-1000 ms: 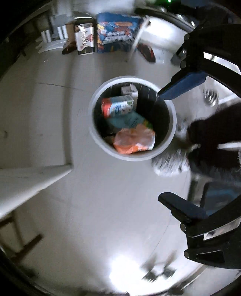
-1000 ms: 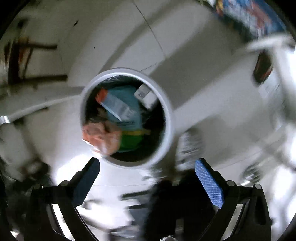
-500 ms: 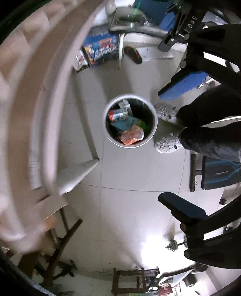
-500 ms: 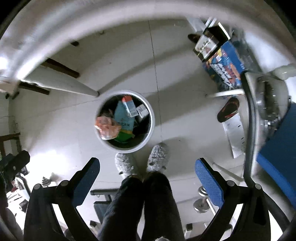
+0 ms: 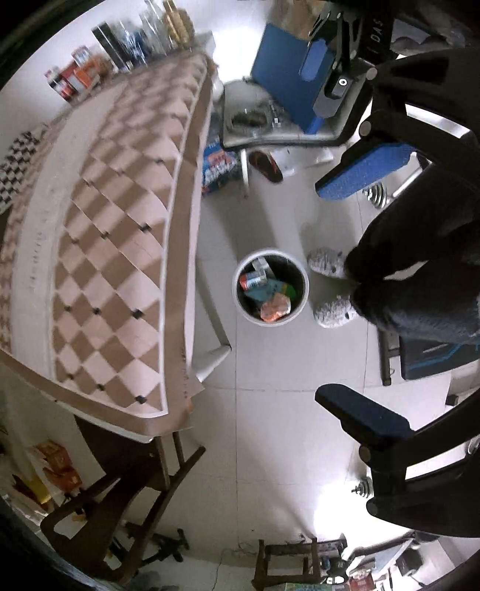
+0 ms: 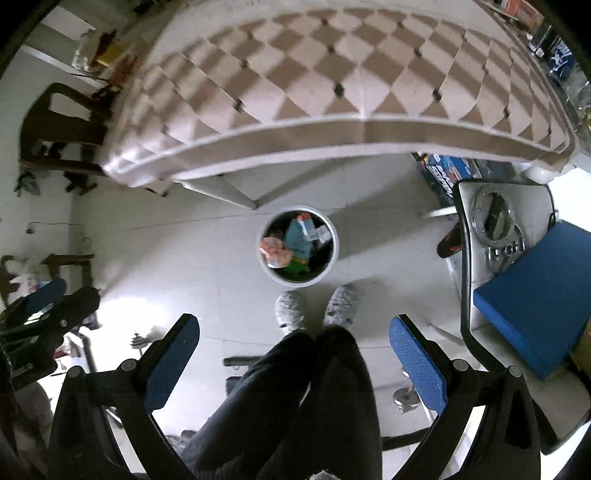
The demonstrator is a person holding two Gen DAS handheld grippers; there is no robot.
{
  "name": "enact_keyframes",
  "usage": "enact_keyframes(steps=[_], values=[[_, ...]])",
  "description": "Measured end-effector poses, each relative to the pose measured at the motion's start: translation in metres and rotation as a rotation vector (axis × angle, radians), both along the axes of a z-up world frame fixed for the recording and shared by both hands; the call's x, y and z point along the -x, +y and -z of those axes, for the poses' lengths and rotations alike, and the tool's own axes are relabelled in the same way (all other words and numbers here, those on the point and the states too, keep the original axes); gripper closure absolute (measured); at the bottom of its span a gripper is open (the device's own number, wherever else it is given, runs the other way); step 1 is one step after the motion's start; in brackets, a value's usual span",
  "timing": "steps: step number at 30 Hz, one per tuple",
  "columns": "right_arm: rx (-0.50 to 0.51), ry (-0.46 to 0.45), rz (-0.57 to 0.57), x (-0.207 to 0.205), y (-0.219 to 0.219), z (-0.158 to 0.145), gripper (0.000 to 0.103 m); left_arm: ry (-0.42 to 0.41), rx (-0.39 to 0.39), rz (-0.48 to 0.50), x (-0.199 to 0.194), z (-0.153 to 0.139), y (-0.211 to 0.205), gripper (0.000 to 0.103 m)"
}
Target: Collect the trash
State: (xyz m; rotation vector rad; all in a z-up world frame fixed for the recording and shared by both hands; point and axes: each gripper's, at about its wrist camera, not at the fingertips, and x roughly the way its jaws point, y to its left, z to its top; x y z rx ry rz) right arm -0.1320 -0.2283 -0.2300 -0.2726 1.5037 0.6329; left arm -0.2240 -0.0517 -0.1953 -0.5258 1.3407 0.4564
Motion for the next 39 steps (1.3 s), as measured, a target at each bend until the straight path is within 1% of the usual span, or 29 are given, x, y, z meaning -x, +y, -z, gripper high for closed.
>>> enact_keyframes(steps=[2,7,11,16,18,21,26,39], values=[[-0.029,0.004,-0.004,0.003,-0.006,-0.027,0.0,-0.028,0.017,-0.006,0.004,-0.019,-0.002,0.001],[-0.089,0.039,-0.028,0.012,-0.02,-0.078,0.0,-0.099,0.077,-0.025,0.013,-0.056,-0.008,0.001],[-0.128,0.066,-0.044,0.019,-0.03,-0.107,0.0,-0.148,0.112,-0.034,0.02,-0.082,-0.012,0.001],[-0.169,0.072,-0.07,0.025,-0.039,-0.142,0.0,-0.194,0.121,-0.033,0.027,-0.104,-0.018,0.001],[-0.185,0.076,-0.075,0.027,-0.041,-0.152,0.0,-0.207,0.126,-0.027,0.028,-0.111,-0.018,0.001],[-0.204,0.07,-0.086,0.03,-0.042,-0.165,0.0,-0.221,0.122,-0.018,0.03,-0.12,-0.019,0.001],[-0.228,0.071,-0.088,0.032,-0.041,-0.178,0.0,-0.241,0.123,0.003,0.031,-0.128,-0.021,0.001],[-0.237,0.086,-0.103,0.037,-0.037,-0.184,0.0,-0.261,0.146,0.022,0.033,-0.132,-0.02,0.0]])
